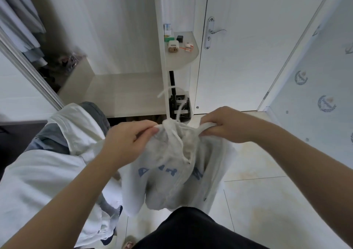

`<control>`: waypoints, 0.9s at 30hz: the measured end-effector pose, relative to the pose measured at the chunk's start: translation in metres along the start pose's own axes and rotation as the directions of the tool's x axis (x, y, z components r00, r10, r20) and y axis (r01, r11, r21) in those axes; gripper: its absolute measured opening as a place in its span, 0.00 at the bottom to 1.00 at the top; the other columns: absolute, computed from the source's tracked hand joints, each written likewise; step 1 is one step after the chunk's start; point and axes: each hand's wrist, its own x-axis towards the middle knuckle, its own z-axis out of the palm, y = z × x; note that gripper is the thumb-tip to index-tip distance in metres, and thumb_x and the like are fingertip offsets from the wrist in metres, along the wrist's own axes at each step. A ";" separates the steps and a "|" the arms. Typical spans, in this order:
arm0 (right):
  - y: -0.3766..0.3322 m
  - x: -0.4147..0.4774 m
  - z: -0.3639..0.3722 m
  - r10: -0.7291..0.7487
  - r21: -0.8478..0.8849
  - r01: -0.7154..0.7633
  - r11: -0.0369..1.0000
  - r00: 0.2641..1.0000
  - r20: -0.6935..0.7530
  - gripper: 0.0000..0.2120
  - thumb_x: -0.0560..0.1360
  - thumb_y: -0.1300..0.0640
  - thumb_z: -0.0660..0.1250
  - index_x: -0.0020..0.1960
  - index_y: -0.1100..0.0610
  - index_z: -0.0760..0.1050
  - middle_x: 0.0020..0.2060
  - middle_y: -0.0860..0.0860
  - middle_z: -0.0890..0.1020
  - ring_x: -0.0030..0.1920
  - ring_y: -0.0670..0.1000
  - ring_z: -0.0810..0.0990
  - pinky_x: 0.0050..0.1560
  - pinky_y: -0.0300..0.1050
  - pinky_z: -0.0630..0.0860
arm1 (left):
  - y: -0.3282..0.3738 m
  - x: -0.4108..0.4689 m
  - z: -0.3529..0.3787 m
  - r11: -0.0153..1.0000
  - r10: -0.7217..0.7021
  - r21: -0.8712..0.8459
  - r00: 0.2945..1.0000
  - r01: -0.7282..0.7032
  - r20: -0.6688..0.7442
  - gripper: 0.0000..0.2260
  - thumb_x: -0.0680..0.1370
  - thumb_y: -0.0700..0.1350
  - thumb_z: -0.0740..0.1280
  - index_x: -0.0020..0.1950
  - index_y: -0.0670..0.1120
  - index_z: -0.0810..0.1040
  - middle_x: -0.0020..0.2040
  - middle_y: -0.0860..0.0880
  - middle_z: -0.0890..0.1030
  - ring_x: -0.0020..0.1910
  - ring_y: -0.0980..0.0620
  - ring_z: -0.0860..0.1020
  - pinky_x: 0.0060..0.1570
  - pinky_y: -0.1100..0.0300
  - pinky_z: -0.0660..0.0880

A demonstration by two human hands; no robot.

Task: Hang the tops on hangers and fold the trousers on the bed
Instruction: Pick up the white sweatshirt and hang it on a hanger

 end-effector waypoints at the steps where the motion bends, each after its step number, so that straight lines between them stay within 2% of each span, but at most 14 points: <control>1: -0.007 0.005 0.008 -0.031 0.028 0.032 0.999 0.999 -0.042 0.11 0.78 0.48 0.70 0.40 0.52 0.78 0.41 0.46 0.78 0.42 0.42 0.75 0.45 0.35 0.69 | 0.008 0.001 0.003 1.000 0.030 -0.006 0.999 -0.030 0.021 0.14 0.82 0.58 0.59 0.55 0.56 0.84 0.37 0.61 0.81 0.36 0.60 0.77 0.35 0.55 0.76; 3: -0.019 0.013 0.021 -0.013 0.158 0.033 0.987 0.992 -0.125 0.10 0.79 0.47 0.68 0.40 0.46 0.76 0.48 0.43 0.77 0.49 0.41 0.76 0.52 0.35 0.69 | 0.017 0.004 0.007 0.999 0.034 -0.014 0.999 -0.033 0.022 0.16 0.81 0.59 0.57 0.55 0.56 0.84 0.37 0.63 0.79 0.36 0.62 0.75 0.35 0.58 0.74; 5: -0.022 0.017 0.031 0.040 0.272 0.014 0.962 0.981 -0.190 0.15 0.80 0.46 0.66 0.35 0.44 0.72 0.38 0.38 0.76 0.39 0.39 0.74 0.42 0.33 0.68 | 0.018 0.007 0.009 1.000 0.011 -0.022 1.000 -0.010 0.019 0.14 0.81 0.57 0.59 0.55 0.56 0.83 0.38 0.62 0.80 0.37 0.60 0.76 0.36 0.57 0.73; 7: -0.019 0.017 0.036 0.069 0.285 0.002 0.958 0.970 -0.235 0.19 0.81 0.46 0.65 0.32 0.47 0.68 0.29 0.39 0.73 0.31 0.41 0.70 0.35 0.33 0.66 | 0.014 0.007 0.010 0.999 0.003 -0.052 0.999 -0.001 0.033 0.12 0.82 0.54 0.61 0.56 0.55 0.84 0.39 0.62 0.81 0.39 0.60 0.77 0.38 0.57 0.73; 11: -0.012 0.012 0.037 0.086 0.344 0.025 0.939 0.949 -0.303 0.21 0.82 0.47 0.64 0.33 0.51 0.64 0.27 0.42 0.67 0.29 0.42 0.66 0.32 0.34 0.65 | 0.001 0.010 0.007 0.983 -0.032 -0.180 0.999 0.032 0.005 0.10 0.82 0.49 0.64 0.54 0.51 0.85 0.43 0.58 0.84 0.44 0.56 0.81 0.46 0.50 0.77; 13: -0.012 0.011 0.034 0.089 0.349 0.033 0.937 0.941 -0.326 0.19 0.80 0.47 0.66 0.35 0.51 0.65 0.28 0.42 0.69 0.29 0.41 0.66 0.33 0.33 0.66 | -0.004 0.015 0.003 0.978 -0.013 -0.209 1.000 0.011 -0.006 0.10 0.81 0.52 0.62 0.51 0.54 0.83 0.41 0.55 0.83 0.44 0.54 0.79 0.47 0.49 0.75; 16: -0.012 0.006 0.019 0.105 0.384 0.045 0.922 0.927 -0.359 0.12 0.76 0.42 0.67 0.41 0.48 0.73 0.32 0.42 0.76 0.31 0.42 0.70 0.34 0.32 0.68 | -0.019 0.021 -0.003 0.980 -0.038 -0.198 0.999 0.031 -0.033 0.11 0.81 0.56 0.59 0.49 0.55 0.80 0.40 0.53 0.81 0.45 0.51 0.78 0.48 0.49 0.75; 18: -0.007 0.000 0.009 0.119 0.414 0.045 0.909 0.925 -0.362 0.12 0.75 0.40 0.64 0.44 0.47 0.78 0.39 0.51 0.82 0.36 0.53 0.75 0.41 0.41 0.71 | -0.032 0.022 -0.007 0.978 -0.088 -0.196 0.993 0.070 -0.085 0.08 0.82 0.54 0.60 0.49 0.56 0.78 0.42 0.55 0.81 0.44 0.55 0.78 0.48 0.55 0.75; 19: -0.004 -0.003 0.005 0.117 0.426 0.047 0.903 0.929 -0.350 0.12 0.76 0.41 0.64 0.44 0.48 0.80 0.42 0.56 0.82 0.39 0.55 0.76 0.43 0.45 0.72 | -0.036 0.021 -0.008 0.975 -0.112 -0.203 0.987 0.088 -0.114 0.07 0.82 0.52 0.60 0.49 0.56 0.77 0.42 0.56 0.80 0.44 0.56 0.78 0.47 0.58 0.74; 22: -0.004 -0.005 0.005 0.103 0.441 0.044 0.896 0.947 -0.305 0.14 0.78 0.42 0.64 0.45 0.51 0.82 0.43 0.61 0.81 0.39 0.53 0.76 0.44 0.47 0.70 | -0.036 0.022 -0.004 0.966 -0.143 -0.238 0.976 0.101 -0.164 0.08 0.82 0.48 0.62 0.46 0.50 0.78 0.39 0.51 0.80 0.41 0.53 0.77 0.43 0.59 0.72; 24: -0.009 0.001 0.005 0.116 0.421 0.012 0.907 0.954 -0.276 0.15 0.78 0.42 0.66 0.45 0.52 0.82 0.37 0.55 0.82 0.35 0.52 0.75 0.41 0.41 0.69 | -0.021 0.027 0.000 0.973 -0.086 -0.227 0.984 0.050 -0.154 0.09 0.82 0.48 0.61 0.44 0.49 0.77 0.36 0.50 0.77 0.38 0.53 0.75 0.40 0.60 0.70; 26: -0.017 0.007 0.003 0.115 0.403 -0.001 0.915 0.959 -0.258 0.13 0.80 0.45 0.66 0.45 0.52 0.82 0.28 0.44 0.76 0.27 0.44 0.69 0.33 0.32 0.65 | -0.004 0.033 0.001 0.981 0.011 -0.192 0.991 -0.037 -0.134 0.09 0.82 0.45 0.60 0.43 0.51 0.74 0.34 0.52 0.75 0.36 0.53 0.73 0.39 0.60 0.68; 27: -0.021 0.010 0.002 0.105 0.397 0.007 0.918 0.960 -0.259 0.12 0.80 0.45 0.66 0.45 0.51 0.83 0.27 0.44 0.73 0.26 0.43 0.66 0.30 0.32 0.63 | 0.001 0.035 0.000 0.981 0.046 -0.179 0.990 -0.070 -0.137 0.09 0.82 0.44 0.60 0.43 0.53 0.73 0.33 0.52 0.74 0.36 0.54 0.73 0.38 0.61 0.68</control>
